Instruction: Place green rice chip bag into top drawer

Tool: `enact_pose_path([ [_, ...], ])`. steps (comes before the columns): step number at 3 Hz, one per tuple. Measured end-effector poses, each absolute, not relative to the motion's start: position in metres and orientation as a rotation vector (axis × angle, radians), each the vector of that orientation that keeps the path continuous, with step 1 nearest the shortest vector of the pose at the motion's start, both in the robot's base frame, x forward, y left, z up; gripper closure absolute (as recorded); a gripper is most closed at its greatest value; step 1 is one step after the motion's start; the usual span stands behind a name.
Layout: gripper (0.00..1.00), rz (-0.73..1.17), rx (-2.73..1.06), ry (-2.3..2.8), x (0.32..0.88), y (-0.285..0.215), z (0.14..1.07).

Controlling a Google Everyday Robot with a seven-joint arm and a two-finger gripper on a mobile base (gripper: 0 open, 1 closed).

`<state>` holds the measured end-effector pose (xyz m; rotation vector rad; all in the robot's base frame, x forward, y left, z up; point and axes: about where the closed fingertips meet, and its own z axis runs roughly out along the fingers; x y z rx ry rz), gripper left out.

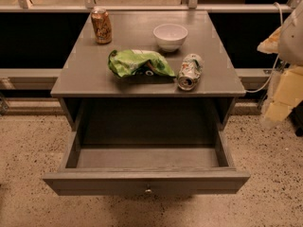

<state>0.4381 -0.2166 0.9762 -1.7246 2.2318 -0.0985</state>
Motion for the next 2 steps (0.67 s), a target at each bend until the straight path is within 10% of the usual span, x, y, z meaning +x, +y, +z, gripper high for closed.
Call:
enact_pose_path([
  [2,0.0,-0.138,-1.796,2.091,0.484,-0.193,0.98],
])
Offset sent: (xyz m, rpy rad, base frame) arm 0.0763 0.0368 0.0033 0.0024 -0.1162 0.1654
